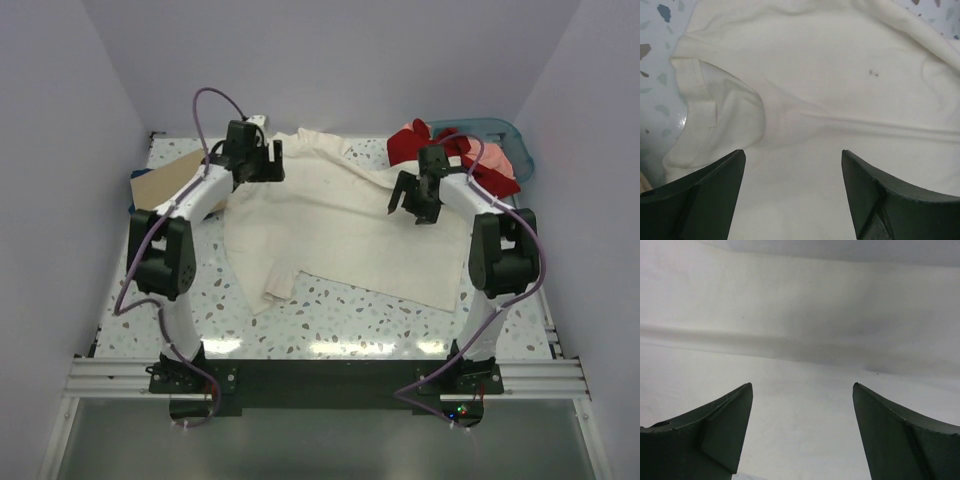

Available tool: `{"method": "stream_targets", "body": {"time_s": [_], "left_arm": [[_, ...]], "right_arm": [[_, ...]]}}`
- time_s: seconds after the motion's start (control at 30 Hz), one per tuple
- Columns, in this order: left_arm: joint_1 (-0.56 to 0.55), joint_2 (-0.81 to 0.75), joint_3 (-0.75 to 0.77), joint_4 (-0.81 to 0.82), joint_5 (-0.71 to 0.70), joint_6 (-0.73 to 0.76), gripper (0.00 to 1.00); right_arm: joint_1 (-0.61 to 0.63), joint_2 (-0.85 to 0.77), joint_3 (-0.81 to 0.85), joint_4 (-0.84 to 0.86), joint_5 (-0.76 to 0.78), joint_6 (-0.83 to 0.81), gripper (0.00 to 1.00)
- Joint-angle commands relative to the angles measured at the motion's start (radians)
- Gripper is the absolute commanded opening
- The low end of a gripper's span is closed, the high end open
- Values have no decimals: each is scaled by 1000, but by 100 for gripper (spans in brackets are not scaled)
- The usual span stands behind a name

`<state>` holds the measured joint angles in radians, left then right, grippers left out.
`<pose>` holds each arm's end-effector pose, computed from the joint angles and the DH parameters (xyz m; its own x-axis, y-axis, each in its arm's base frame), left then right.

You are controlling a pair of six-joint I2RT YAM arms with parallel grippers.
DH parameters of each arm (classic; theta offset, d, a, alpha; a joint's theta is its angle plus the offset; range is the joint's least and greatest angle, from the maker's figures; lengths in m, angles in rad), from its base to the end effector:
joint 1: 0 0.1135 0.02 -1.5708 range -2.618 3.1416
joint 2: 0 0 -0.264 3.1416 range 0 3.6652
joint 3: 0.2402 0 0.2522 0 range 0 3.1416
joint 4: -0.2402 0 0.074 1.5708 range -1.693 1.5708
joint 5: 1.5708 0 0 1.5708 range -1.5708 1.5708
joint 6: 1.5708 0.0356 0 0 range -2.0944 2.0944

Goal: Fold and stack the t-shirts
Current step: Flatten the tshirt out

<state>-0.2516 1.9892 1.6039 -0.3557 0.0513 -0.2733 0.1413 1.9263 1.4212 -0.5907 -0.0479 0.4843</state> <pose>0.4428 -0.1157 0.2443 -0.7065 -0.0967 -0.7011 0.0982 0.9676 -0.2325 0.4011 0.0588 0.1975 -0.8548 0.3482 -0.3849 0.2663 0.9308 0.2506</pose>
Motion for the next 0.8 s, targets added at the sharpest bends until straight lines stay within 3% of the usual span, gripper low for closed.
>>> {"method": "stream_targets", "body": {"time_s": [0.0, 0.3, 0.47, 0.77], "left_arm": [[-23, -206, -181, 2, -111, -59, 81], [-38, -569, -628, -149, -168, -225, 68], [-69, -657, -722, -267, -150, -294, 61], [-87, -724, -906, -278, 25, -328, 47]], "right_arm": [[6, -79, 16, -32, -26, -20, 84], [9, -107, -41, -5, -67, 5, 84], [11, -115, -65, 2, -73, 4, 84], [9, -138, -120, 12, -79, 4, 84]]}}
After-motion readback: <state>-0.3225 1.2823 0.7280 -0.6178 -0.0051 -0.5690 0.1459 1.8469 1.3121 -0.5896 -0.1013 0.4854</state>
